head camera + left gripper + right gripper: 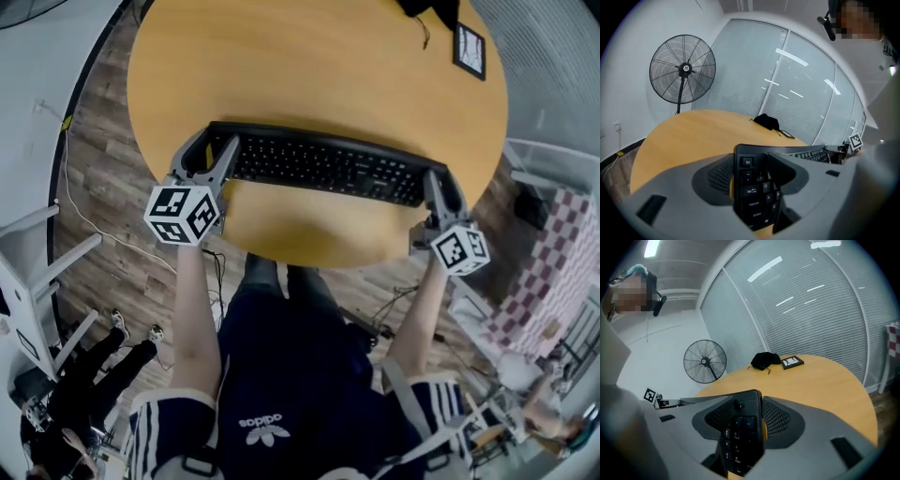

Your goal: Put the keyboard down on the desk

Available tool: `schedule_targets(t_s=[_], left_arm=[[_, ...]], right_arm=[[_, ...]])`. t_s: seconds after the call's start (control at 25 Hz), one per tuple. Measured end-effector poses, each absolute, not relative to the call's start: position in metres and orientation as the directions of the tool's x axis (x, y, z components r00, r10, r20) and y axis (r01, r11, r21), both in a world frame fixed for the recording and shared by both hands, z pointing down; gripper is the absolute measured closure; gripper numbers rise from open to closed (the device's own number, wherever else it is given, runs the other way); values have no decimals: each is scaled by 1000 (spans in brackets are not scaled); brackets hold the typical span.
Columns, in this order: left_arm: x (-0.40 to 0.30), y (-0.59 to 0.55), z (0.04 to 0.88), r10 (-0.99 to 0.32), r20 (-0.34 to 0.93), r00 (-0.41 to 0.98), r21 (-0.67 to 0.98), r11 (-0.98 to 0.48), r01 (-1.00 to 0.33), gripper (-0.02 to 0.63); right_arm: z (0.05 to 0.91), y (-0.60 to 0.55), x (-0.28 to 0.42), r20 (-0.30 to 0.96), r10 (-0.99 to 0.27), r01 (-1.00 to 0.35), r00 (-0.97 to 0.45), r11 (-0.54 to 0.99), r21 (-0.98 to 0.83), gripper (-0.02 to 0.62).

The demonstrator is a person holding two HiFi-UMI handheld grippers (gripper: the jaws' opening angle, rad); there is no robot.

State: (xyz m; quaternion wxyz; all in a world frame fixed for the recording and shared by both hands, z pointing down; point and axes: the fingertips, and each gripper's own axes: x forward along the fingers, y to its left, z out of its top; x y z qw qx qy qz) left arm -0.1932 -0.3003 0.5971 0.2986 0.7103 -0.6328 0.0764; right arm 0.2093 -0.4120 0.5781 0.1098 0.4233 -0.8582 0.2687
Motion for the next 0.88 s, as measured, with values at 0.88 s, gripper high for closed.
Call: schedule_targets(t_s=[0.88], left_arm=[[-199,-328,659,-698,695,172,322,88,-943,380]], right_arm=[[660,-435,204,706,-496,-861,-506,338,-379,411]])
